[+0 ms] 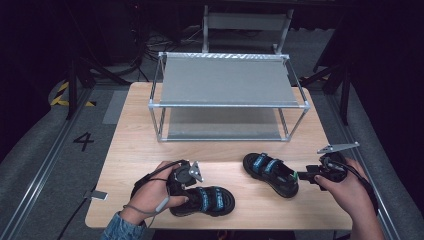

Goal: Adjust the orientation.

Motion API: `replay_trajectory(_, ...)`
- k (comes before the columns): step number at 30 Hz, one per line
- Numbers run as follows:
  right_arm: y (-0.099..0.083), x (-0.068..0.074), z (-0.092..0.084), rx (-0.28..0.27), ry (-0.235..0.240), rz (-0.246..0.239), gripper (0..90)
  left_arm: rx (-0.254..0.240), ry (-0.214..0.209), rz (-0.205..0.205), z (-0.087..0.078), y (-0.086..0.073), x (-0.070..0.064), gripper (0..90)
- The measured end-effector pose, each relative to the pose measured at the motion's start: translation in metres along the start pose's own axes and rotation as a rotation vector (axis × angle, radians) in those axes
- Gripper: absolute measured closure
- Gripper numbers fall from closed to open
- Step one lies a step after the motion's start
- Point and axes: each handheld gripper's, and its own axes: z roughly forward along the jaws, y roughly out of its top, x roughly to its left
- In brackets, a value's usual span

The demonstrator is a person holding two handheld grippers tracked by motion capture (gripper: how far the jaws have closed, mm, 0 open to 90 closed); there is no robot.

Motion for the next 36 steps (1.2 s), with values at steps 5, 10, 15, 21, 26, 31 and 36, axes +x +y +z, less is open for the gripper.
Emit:
replay_trajectory(5, -0.002, -0.001, -0.001, 0.000, -0.003, 0.001, 51.3, -0.007, 0.002, -0.041, -0.002, 0.004, 0.001, 72.6)
replay_trajectory(10, -0.003, -0.001, -0.001, 0.000, -0.003, 0.004, 51.3, -0.026, 0.008, -0.145, -0.009, 0.004, 0.009, 79.1)
replay_trajectory(15, -0.005, -0.003, -0.002, -0.001, -0.010, 0.008, 51.2, -0.115, 0.118, -0.421, -0.019, -0.009, 0.032, 78.9)
replay_trajectory(21, -0.008, -0.003, -0.004, -0.003, -0.013, 0.016, 50.7, -0.094, 0.115, -0.497, -0.018, -0.018, 0.041, 78.4)
replay_trajectory(26, -0.010, -0.004, -0.005, -0.005, -0.016, 0.020, 50.4, -0.087, 0.170, -0.432, -0.018, -0.013, 0.040, 60.7)
replay_trajectory(31, -0.013, -0.005, -0.006, -0.009, -0.022, 0.025, 50.1, -0.068, 0.205, -0.350, -0.009, -0.009, 0.041, 45.1)
replay_trajectory(36, -0.018, -0.006, -0.008, -0.007, -0.032, 0.029, 49.3, -0.070, 0.242, -0.263, -0.003, 0.001, 0.041, 42.4)
